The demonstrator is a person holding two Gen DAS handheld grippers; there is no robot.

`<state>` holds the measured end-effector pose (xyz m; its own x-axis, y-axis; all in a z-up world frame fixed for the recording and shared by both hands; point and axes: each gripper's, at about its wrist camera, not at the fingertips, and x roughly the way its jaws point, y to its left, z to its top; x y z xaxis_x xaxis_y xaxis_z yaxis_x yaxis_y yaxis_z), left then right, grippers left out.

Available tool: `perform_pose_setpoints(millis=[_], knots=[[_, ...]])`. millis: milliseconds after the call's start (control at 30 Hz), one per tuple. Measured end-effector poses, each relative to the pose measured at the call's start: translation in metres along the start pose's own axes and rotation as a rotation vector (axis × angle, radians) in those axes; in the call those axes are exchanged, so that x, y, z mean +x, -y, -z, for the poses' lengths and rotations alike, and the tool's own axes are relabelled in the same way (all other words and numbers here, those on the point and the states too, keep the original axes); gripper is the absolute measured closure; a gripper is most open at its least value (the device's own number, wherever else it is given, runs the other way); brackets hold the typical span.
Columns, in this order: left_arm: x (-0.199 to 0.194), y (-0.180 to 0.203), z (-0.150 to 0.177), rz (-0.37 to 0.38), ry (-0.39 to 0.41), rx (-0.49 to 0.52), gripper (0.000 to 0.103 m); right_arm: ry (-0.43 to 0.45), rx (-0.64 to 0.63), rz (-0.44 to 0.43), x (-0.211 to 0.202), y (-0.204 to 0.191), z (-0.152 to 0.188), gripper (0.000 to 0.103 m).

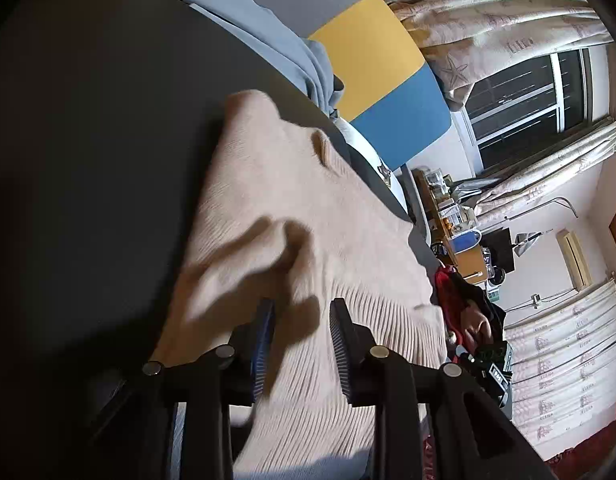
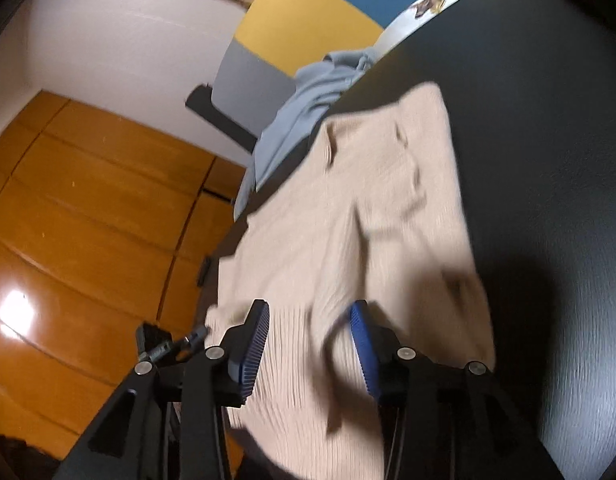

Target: Fold clothes

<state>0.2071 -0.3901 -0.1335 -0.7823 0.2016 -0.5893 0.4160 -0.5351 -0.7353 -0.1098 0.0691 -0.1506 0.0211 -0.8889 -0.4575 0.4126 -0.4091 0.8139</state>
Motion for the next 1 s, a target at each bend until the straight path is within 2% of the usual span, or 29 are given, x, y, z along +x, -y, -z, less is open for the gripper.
perform_pose_setpoints(millis=[133,267,300,400,433,467,533,667,833,933,1000], knots=[[-0.018,-0.013,0.019,0.016,0.013,-0.018,0.072,-0.035,-0.024,0.009,0.000,0.003,0.019,0.058],[-0.019,-0.011,0.031,0.016,0.005,0.006,0.071,-0.041,-0.071,0.023,0.009,0.000,0.026,0.059],[-0.017,-0.009,0.032,0.008,0.001,0.022,0.070,-0.044,-0.087,0.037,0.010,-0.001,0.027,0.061],[-0.009,-0.002,0.035,-0.019,-0.019,0.071,0.070,-0.045,-0.123,0.104,0.020,-0.007,0.025,0.081],[-0.005,0.000,0.036,-0.029,-0.029,0.085,0.072,-0.043,-0.124,0.120,0.021,-0.007,0.024,0.088],[-0.002,0.004,0.036,-0.037,-0.040,0.106,0.074,-0.040,-0.125,0.133,0.022,-0.007,0.024,0.090],[0.002,0.009,0.036,-0.059,-0.061,0.145,0.096,-0.037,-0.131,0.140,0.020,-0.009,0.026,0.090],[-0.001,0.027,0.032,-0.034,-0.082,0.211,0.097,-0.050,-0.150,0.134,0.018,-0.018,0.027,0.092],[-0.024,0.030,0.012,0.187,-0.031,0.137,0.097,-0.047,-0.137,0.032,0.011,-0.028,0.019,0.092],[-0.028,0.033,-0.006,0.269,0.008,0.103,0.097,-0.021,-0.091,-0.054,0.007,-0.028,0.007,0.092],[-0.025,0.038,-0.022,0.298,0.032,0.088,0.097,0.005,-0.064,-0.112,0.006,-0.029,-0.006,0.092]])
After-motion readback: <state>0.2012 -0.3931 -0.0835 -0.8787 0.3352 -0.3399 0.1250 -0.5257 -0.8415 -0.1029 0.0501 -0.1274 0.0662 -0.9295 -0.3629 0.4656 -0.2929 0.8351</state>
